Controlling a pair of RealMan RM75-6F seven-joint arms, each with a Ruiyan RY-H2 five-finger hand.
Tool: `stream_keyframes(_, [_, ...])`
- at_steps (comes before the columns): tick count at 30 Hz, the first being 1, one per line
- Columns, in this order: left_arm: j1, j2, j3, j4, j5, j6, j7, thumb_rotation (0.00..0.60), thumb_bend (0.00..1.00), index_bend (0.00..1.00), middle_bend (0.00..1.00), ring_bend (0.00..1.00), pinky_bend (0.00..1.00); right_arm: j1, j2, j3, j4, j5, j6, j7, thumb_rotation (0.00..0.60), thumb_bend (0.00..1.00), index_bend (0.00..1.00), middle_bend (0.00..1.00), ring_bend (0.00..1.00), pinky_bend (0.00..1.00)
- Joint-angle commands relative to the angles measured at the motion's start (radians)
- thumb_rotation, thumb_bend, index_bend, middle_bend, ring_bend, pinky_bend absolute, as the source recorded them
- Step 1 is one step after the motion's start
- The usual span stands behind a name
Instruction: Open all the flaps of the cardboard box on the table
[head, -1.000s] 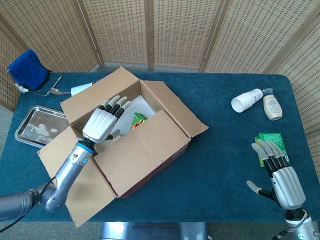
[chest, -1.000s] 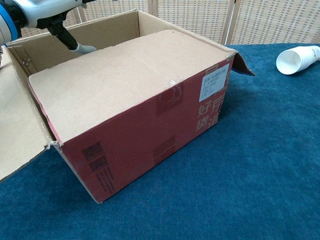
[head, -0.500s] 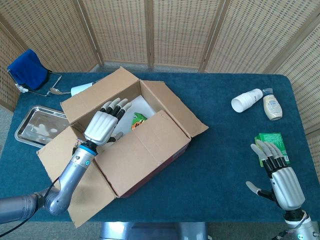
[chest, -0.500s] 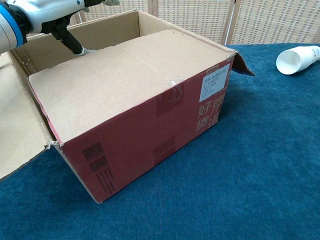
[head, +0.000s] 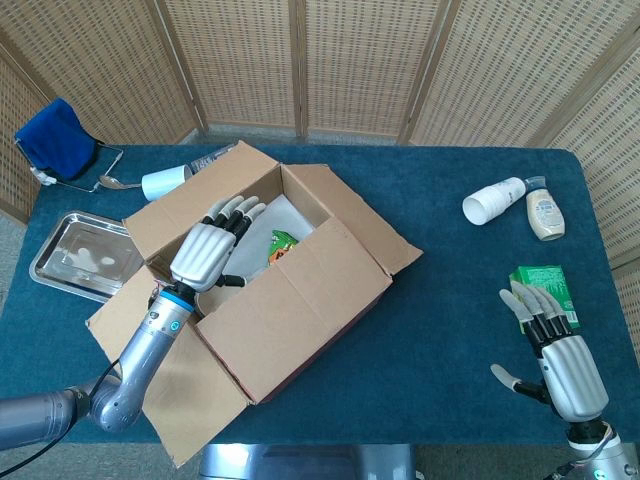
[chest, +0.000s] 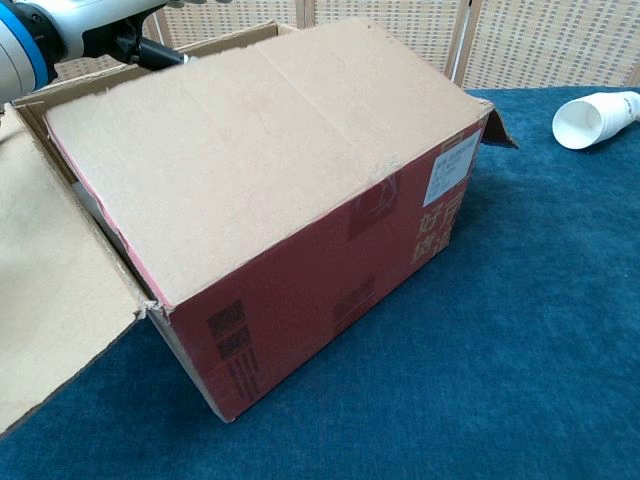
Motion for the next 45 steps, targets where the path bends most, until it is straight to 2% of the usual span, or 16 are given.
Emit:
stream_keyframes(1, [0.001,-0.001,-0.008,-0.008,-0.006,-0.002,-0.007,0.289,0.00,0.00,0.00,0.00,0.06,-0.001,0.000,-0.001,0.000,-0.001,0.000,0.000,0.600,0.14,0.00,0.00,0.00,0.00])
stream_keyframes(12, [0.002,-0.010,-0.052,-0.040,0.003,0.011,-0.097,0.287,0.00,0.00,0.00,0.00,0.06,0.000,0.001,-0.002,0.000,-0.001,-0.001,0.002,0.600,0.14,0.00,0.00,0.00,0.00])
stream_keyframes(25, [-0.035,-0.040,-0.096,-0.112,-0.034,-0.016,-0.130,0.284,0.00,0.00,0.00,0.00,0.07,-0.001,0.003,-0.003,0.000,0.000,0.001,0.009,0.600,0.14,0.00,0.00,0.00,0.00])
stream_keyframes(34, [-0.059,-0.057,-0.109,-0.148,-0.055,-0.025,-0.132,0.285,0.00,0.00,0.00,0.00,0.07,0.000,0.004,-0.004,0.003,-0.004,0.001,0.012,0.600,0.14,0.00,0.00,0.00,0.00])
stream_keyframes(45, [-0.075,-0.064,-0.116,-0.230,-0.093,-0.066,-0.191,0.283,0.00,0.00,0.00,0.00,0.07,-0.001,0.002,-0.008,0.004,-0.010,0.001,0.008,0.600,0.14,0.00,0.00,0.00,0.00])
